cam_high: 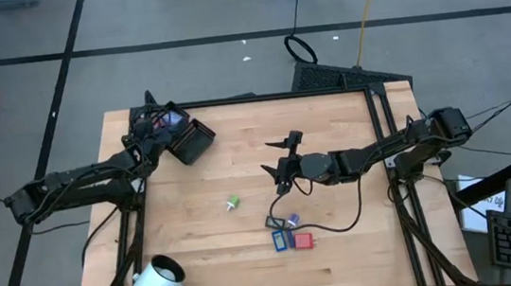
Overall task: Pick & Place Office items
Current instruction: Put the red charger adapter into the top black bin
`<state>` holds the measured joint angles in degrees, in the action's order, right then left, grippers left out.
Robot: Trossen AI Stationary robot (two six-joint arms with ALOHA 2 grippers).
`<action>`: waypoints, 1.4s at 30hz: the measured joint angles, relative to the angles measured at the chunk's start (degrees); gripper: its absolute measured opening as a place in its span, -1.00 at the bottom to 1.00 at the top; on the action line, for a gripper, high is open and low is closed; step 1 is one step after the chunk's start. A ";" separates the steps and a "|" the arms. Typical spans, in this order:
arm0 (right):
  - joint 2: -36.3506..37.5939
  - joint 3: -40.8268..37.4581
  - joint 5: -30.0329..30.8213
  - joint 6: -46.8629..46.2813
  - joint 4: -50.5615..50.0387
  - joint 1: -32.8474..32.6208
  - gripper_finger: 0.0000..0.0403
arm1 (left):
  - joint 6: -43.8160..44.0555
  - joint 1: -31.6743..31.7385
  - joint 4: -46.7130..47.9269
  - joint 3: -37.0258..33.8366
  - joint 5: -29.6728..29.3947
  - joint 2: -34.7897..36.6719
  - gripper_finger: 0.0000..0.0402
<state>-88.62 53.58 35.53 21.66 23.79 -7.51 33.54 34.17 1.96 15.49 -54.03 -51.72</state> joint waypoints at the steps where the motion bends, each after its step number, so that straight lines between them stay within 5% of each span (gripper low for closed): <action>1: 0.00 0.00 0.00 0.01 0.00 0.00 0.52 | 0.00 0.00 0.00 0.00 0.01 0.00 -0.05; 14: 0.00 0.01 -1.40 -1.67 -0.31 -0.07 0.52 | -4.99 -0.22 -6.41 0.00 7.03 -0.02 -0.19; 24: 0.00 0.02 -32.48 -15.31 -10.80 -0.09 0.52 | -12.79 -2.86 -17.09 0.00 20.30 0.00 -0.06; 30: 0.00 0.02 -42.06 -25.62 -18.30 -0.87 0.52 | -13.53 -4.36 -20.22 0.00 24.34 0.00 0.02; 38: 0.00 0.02 -42.80 -33.33 -36.11 -8.54 0.52 | -10.95 -5.87 -24.64 0.00 27.39 0.00 0.04; 42: -0.01 0.02 -35.10 -36.93 -36.61 -14.35 0.52 | -12.36 -6.65 -26.90 0.00 33.51 0.00 0.05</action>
<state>-88.63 53.60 0.43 -15.27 -12.82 -21.86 21.18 27.52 -24.95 15.49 -20.52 -51.72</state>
